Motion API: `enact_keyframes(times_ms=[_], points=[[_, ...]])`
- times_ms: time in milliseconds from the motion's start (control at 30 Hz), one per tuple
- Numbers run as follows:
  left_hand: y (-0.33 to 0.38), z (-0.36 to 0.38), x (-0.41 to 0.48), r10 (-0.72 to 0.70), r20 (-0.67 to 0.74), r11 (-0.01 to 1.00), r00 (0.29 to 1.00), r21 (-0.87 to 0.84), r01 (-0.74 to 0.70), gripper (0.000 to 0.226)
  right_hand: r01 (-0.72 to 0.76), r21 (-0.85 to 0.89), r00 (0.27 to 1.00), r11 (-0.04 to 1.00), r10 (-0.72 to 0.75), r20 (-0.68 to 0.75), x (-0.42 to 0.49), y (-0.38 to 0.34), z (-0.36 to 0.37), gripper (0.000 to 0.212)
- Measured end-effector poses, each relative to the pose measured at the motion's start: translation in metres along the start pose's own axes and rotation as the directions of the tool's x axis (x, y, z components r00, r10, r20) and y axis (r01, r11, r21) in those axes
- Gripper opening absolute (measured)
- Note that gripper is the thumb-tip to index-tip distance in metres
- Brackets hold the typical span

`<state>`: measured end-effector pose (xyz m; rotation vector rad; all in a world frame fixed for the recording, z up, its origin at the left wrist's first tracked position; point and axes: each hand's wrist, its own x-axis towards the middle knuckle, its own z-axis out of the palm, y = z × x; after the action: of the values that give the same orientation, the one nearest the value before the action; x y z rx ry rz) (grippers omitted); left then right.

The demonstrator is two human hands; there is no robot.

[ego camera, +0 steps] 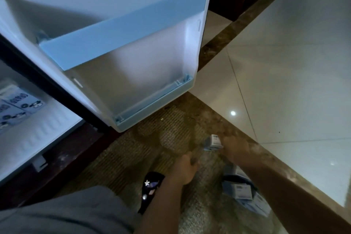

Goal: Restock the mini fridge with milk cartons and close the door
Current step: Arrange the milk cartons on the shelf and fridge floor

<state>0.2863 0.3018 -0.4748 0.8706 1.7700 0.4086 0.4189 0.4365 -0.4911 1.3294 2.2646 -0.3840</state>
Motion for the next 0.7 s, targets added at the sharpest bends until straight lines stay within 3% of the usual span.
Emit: enact_keyframes(times_ms=[167,400,600,700], points=[[0.003,0.002,0.005,0.014,-0.023,1.000,1.000,-0.024,-0.015,0.035,-0.002,-0.059,1.000,0.998,0.001,-0.017,0.009,-0.009,0.003,0.047],[0.001,0.002,0.001,0.084,-0.036,0.995,0.996,-0.056,-0.086,0.051,0.070,0.030,0.996,0.997,-0.068,-0.051,0.002,-0.019,-0.008,0.047],[0.006,-0.008,-0.009,0.164,-0.118,0.980,0.979,-0.093,-0.175,0.073,0.257,0.145,0.956,0.956,-0.229,-0.184,-0.043,-0.023,-0.043,0.039],[0.014,-0.018,-0.020,0.242,-0.125,0.960,0.962,-0.111,-0.256,0.065,0.328,0.149,0.929,0.933,-0.290,-0.229,-0.070,-0.026,-0.075,0.034]])
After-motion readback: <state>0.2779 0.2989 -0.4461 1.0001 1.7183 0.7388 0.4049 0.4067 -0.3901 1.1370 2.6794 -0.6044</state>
